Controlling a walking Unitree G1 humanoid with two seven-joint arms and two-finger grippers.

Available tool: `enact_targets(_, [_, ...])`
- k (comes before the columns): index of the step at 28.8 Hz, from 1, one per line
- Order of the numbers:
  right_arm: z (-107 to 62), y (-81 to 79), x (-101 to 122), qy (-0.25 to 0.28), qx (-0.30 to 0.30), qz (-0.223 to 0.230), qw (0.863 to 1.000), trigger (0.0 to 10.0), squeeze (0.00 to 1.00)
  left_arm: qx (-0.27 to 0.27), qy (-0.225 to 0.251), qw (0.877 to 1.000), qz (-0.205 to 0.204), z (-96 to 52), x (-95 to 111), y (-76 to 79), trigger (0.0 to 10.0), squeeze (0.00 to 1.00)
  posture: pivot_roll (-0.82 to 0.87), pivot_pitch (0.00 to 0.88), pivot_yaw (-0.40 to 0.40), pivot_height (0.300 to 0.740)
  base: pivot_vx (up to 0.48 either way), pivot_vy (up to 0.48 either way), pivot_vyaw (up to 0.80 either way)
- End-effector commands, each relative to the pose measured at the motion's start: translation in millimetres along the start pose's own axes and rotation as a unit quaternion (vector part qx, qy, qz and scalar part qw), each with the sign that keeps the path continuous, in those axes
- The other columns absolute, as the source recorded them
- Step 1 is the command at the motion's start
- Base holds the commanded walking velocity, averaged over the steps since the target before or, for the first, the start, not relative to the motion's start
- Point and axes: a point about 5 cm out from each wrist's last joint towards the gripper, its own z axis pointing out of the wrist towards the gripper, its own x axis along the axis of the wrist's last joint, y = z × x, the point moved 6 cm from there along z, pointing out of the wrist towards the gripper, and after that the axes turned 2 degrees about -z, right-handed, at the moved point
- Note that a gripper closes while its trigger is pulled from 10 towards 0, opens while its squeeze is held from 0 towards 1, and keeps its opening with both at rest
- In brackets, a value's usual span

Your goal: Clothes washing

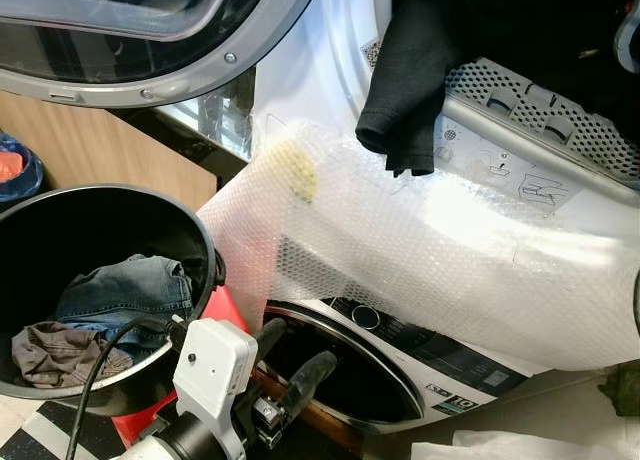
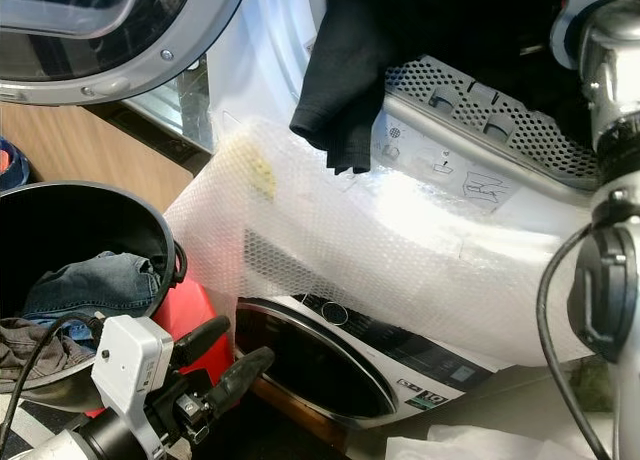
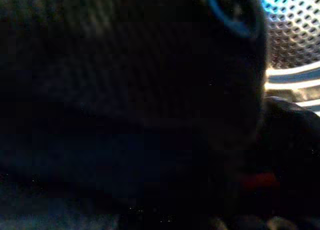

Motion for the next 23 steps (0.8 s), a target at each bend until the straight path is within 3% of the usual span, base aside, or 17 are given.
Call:
enact_targets(1, [-6.9,15.5,-5,-0.005,-0.008,0.009,1.0,10.0,0.0,-0.018,0.001,1.0,0.001,-1.3,2,7.6,10.0,0.0,0.12,0.142,-0.226,0.74,0.0,0.0,0.0])
enact_targets(9, [-22.6,15.2,-2,0.024,0.029,-0.069,0.997,10.0,0.0,-0.025,0.002,1.0,0.018,0.9,5,1.6,10.0,0.0,0.12,0.117,-0.191,0.74,0.0,0.0,0.0])
enact_targets(12, [-31.8,9.8,4,0.039,0.058,-0.111,0.991,10.0,0.0,-0.026,0.001,0.999,0.02,1.5,6,0.4,10.0,0.0,0.11,0.118,-0.189,0.74,0.0,0.0,0.0])
enact_targets(15, [-36.7,-2.0,8,0.035,0.101,-0.116,0.987,10.0,0.0,-0.029,0.001,0.999,0.019,2.8,5,1.0,10.0,0.0,0.1,0.119,-0.188,0.74,0.0,0.0,0.0])
enact_targets(23, [-40.4,-15.1,13,0.035,0.131,-0.2,0.97,10.0,0.0,-0.03,0.004,0.999,0.018,4.1,7,1.0,10.0,0.0,0.1,0.125,-0.2,0.74,0.0,0.0,0.0])
